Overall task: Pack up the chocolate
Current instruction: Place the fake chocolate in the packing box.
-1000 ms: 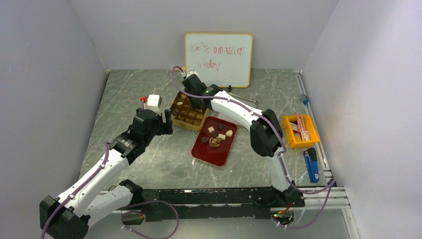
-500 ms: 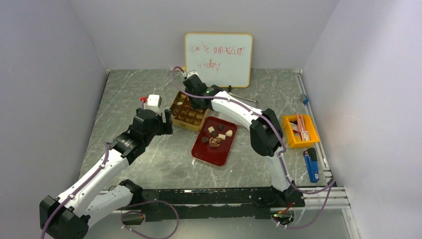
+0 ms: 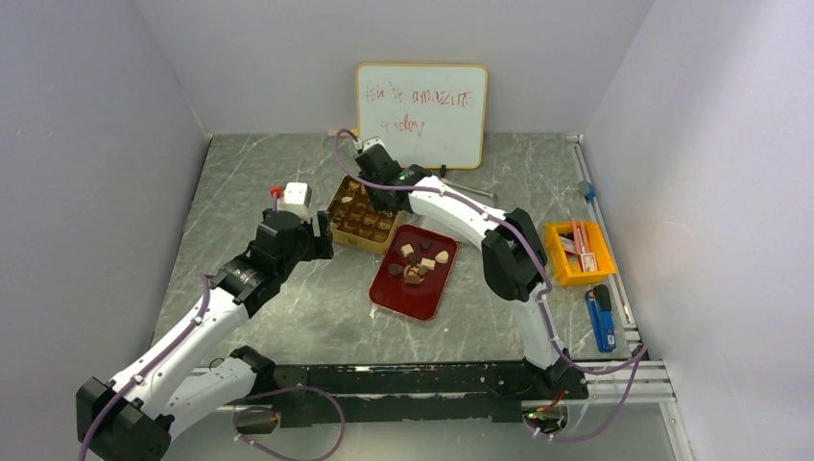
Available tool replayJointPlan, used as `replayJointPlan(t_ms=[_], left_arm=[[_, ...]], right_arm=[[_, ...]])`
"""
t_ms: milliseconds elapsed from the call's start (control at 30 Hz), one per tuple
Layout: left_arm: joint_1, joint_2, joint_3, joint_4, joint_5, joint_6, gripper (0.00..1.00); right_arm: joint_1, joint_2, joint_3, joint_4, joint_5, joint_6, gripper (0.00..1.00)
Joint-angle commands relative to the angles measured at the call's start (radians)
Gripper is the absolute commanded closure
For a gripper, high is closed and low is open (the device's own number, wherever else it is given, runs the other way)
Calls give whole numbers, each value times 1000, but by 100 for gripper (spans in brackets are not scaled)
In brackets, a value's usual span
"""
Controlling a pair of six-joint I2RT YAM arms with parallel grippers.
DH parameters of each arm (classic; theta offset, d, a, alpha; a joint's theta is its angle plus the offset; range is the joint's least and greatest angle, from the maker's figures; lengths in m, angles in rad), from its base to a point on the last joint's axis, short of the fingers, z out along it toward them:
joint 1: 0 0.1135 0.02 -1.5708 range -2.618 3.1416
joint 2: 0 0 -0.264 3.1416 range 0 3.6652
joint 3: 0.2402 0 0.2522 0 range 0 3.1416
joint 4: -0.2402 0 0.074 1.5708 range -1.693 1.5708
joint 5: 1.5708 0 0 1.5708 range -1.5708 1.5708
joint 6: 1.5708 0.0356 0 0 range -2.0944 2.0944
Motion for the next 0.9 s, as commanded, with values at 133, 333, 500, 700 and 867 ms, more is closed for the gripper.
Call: replayJointPlan(t_ms=[133, 333, 500, 700, 867], left_arm=[[-4, -13, 3, 25, 9, -10, 16], [-3, -21, 3, 21, 8, -13, 16], [-4, -26, 3, 16, 8, -14, 16], [-4, -27, 4, 12, 10, -16, 16], [-4, -30, 6, 10, 9, -16, 17]], right_arm=[[-5, -46, -1, 50, -11, -14, 70], [-4, -53, -4, 49, -14, -13, 68], [-5, -61, -12, 53, -14, -11, 68], [-4, -69, -19, 59, -16, -10, 67], [-5, -78, -30, 66, -13, -6, 67]])
